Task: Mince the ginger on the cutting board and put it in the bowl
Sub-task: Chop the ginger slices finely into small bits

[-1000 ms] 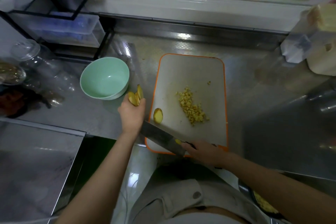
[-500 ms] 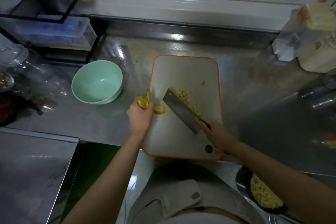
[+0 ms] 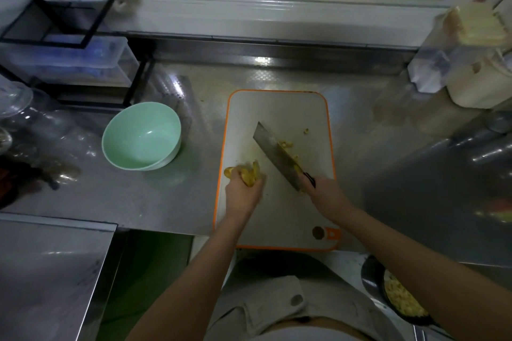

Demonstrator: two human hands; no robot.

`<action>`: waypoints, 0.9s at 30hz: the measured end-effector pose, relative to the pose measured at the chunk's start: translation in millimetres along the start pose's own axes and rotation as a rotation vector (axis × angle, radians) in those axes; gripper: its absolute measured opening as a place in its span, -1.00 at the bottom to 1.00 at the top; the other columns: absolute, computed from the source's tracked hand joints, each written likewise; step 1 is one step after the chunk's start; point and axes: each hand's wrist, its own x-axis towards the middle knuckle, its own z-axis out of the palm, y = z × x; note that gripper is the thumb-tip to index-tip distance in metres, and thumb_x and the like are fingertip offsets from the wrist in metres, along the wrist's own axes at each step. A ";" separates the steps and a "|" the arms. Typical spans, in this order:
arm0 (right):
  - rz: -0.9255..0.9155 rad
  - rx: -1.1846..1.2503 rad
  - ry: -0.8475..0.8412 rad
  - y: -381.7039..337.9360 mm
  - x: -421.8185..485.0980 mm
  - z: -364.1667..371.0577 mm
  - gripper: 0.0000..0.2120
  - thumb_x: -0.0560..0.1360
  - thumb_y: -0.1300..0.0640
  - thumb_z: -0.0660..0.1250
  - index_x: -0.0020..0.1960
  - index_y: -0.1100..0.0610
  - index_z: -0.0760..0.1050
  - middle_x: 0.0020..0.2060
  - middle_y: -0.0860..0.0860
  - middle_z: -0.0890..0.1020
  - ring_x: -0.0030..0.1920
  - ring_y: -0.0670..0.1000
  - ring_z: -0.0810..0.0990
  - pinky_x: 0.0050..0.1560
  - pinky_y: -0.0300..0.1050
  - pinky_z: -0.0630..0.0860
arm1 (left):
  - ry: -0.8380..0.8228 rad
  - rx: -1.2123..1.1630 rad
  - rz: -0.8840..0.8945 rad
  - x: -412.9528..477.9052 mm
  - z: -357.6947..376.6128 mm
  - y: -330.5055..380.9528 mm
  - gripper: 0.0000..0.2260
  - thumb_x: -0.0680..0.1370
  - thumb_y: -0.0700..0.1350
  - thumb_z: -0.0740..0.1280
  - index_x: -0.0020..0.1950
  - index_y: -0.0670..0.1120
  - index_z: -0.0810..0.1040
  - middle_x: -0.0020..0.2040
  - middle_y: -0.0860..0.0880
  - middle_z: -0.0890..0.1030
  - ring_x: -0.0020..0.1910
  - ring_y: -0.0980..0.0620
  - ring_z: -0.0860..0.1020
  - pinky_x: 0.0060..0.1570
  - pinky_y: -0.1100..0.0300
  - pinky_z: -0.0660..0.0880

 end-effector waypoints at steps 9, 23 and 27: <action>0.007 0.050 0.003 -10.1 -15.1 12.8 -0.54 0.61 -0.08 0.08 -0.40 0.11 0.26 -0.52 0.02 0.35 -0.53 -0.02 0.32 -0.48 -0.21 0.21 | -0.017 0.146 0.088 5.2 2.7 -14.5 -0.67 0.48 -0.07 0.38 0.12 -0.25 0.44 0.09 -0.26 0.50 0.05 -0.22 0.49 -0.17 0.20 0.27; 0.015 0.138 0.011 -9.1 -14.9 15.3 -0.56 0.60 -0.07 0.10 -0.39 0.10 0.29 -0.52 0.01 0.38 -0.53 -0.04 0.35 -0.49 -0.24 0.27 | -0.104 0.061 0.123 3.5 4.7 -14.7 -0.68 0.59 -0.15 0.21 0.33 -0.17 0.40 0.24 -0.18 0.48 0.19 -0.12 0.48 0.10 0.23 0.34; 0.034 0.121 0.026 -6.0 -15.7 13.3 -0.56 0.60 -0.07 0.10 -0.38 0.12 0.30 -0.50 0.03 0.40 -0.52 -0.03 0.35 -0.47 -0.22 0.26 | 0.024 0.133 0.208 1.0 -1.6 -8.8 -0.68 0.59 -0.26 0.15 0.35 -0.25 0.35 0.29 -0.25 0.32 0.21 -0.19 0.40 0.17 0.27 0.22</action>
